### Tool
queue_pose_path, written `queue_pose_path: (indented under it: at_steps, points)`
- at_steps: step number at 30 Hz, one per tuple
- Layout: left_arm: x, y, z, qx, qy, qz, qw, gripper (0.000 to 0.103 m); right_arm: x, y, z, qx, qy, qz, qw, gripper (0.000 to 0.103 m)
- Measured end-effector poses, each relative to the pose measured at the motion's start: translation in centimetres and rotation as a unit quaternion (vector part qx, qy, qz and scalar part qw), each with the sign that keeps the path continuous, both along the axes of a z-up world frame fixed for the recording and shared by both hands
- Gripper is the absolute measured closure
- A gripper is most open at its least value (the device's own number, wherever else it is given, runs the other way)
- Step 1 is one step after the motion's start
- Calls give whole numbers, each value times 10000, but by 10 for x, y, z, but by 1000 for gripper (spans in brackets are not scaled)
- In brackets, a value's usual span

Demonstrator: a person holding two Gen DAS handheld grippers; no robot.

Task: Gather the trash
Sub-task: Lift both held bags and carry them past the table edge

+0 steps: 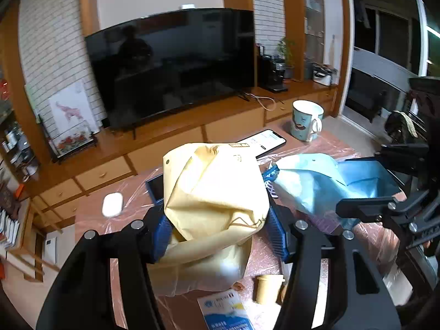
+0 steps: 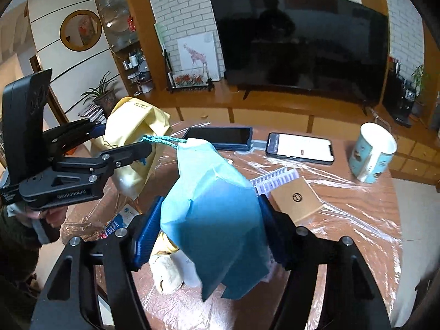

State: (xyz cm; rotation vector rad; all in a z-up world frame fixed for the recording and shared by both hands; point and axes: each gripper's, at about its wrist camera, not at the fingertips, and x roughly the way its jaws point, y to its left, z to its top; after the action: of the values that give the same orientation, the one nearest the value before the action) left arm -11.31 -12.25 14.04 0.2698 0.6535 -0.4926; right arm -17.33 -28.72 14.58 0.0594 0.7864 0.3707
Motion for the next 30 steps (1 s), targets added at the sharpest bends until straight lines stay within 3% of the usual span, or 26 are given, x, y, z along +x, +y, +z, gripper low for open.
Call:
queue_pose_path:
  at_steps: [9, 17, 22, 30]
  points:
    - [-25, 23, 9, -447, -37, 212, 9988, 44, -29, 9, 8, 67, -196, -104, 9997, 44]
    - [-35, 52, 7, -514, 56, 428, 9977, 44, -59, 6, 12, 59, -239, -420, 9988, 47]
    - [-54, 55, 3, -470, 63, 509, 9976, 44, -77, 19, 12, -256, -369, -349, 9984, 50]
    - [-81, 54, 8, -475, 0, 901, 9948, 44, -100, 1, 3, 41, -265, -203, 9994, 52]
